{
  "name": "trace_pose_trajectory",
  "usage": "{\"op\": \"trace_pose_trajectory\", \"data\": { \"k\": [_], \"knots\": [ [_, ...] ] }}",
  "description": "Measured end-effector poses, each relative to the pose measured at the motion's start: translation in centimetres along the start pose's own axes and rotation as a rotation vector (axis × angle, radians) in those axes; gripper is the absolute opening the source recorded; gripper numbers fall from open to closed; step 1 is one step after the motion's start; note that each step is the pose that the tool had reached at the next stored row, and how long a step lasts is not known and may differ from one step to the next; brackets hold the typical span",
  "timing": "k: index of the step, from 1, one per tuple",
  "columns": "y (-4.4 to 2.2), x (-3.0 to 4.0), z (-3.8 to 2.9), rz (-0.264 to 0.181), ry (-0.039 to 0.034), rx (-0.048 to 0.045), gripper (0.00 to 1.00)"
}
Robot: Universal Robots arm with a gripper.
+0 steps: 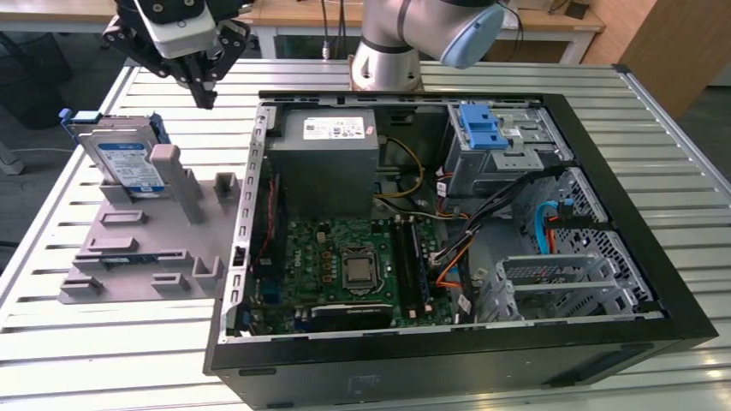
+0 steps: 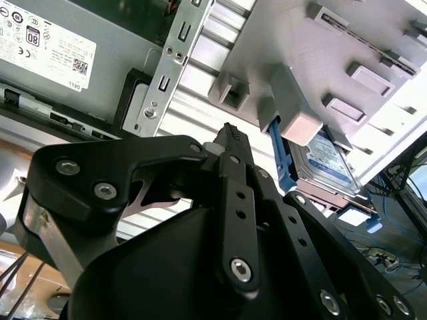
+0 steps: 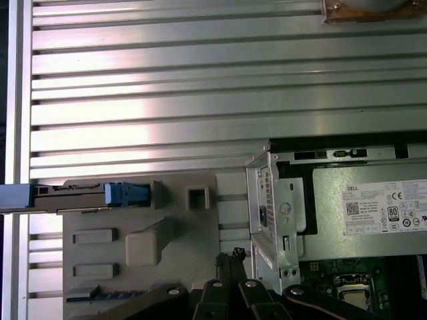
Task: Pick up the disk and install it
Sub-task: 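Reach for the disk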
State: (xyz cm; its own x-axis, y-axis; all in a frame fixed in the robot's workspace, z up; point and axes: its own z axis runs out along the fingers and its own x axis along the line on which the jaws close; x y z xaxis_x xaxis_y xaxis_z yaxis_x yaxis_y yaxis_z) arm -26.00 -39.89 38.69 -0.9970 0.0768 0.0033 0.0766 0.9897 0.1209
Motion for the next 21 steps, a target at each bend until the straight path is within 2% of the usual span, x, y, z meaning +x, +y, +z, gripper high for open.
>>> {"op": "trace_pose_trajectory", "data": {
  "k": [21],
  "knots": [
    [-0.06,0.72,0.03,0.0,0.0001,0.0,0.11]
  ]
}}
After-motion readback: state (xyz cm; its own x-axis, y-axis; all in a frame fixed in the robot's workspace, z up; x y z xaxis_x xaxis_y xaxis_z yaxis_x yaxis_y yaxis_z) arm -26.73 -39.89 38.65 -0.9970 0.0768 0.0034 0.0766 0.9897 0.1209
